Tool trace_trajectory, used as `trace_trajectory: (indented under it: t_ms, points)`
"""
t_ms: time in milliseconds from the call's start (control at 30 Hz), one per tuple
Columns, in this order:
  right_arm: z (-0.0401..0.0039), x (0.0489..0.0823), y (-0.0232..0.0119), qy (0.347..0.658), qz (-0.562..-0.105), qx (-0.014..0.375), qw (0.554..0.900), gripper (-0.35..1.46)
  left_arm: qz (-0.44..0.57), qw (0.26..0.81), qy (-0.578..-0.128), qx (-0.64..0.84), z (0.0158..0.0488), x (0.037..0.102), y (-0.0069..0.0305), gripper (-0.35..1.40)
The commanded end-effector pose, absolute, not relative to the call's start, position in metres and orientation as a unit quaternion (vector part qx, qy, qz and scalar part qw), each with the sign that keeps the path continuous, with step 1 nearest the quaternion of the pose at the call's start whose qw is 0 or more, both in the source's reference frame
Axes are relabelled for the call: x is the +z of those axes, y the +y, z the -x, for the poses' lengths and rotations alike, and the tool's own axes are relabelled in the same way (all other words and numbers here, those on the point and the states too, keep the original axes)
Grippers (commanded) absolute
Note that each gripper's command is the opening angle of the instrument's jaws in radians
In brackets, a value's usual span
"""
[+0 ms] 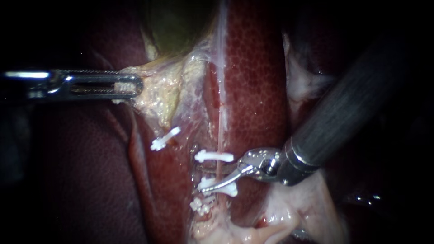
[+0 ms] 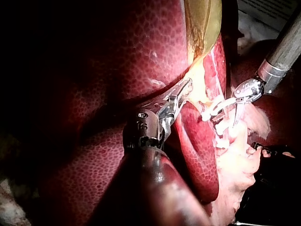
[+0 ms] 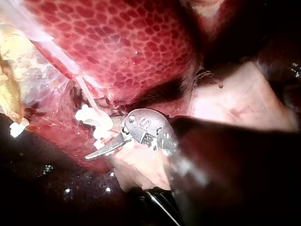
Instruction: Go to the cutting position right tube
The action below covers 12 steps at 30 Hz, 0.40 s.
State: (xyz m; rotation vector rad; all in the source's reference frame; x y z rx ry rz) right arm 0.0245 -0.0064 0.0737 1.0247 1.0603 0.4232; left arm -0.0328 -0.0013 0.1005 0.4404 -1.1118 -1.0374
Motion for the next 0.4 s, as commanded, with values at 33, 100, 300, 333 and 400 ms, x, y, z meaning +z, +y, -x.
trace_trajectory:
  t_ms: [33, 100, 300, 333, 400]
  points:
    - [-0.0245, 0.0737, -0.0064, 0.479, -0.463, 0.192, 0.72, 0.93, -0.198, 0.703, -0.5, -0.466, 0.0328, 0.1005, -0.0013, -0.35]
    - [-0.0245, 0.0737, -0.0064, 0.479, -0.463, 0.191, 0.72, 0.93, -0.198, 0.703, -0.5, -0.466, 0.0328, 0.1005, -0.0013, -0.35]
    - [-0.0245, 0.0737, -0.0064, 0.479, -0.463, 0.191, 0.72, 0.93, -0.198, 0.703, -0.5, -0.466, 0.0328, 0.1005, -0.0012, -0.35]
    - [-0.0245, 0.0737, -0.0064, 0.479, -0.463, 0.191, 0.72, 0.91, -0.198, 0.703, -0.5, -0.466, 0.0328, 0.1005, -0.0012, -0.35]
    - [-0.0245, 0.0737, -0.0064, 0.479, -0.463, 0.191, 0.72, 0.91, -0.198, 0.703, -0.5, -0.466, 0.0328, 0.1005, -0.0012, -0.35]
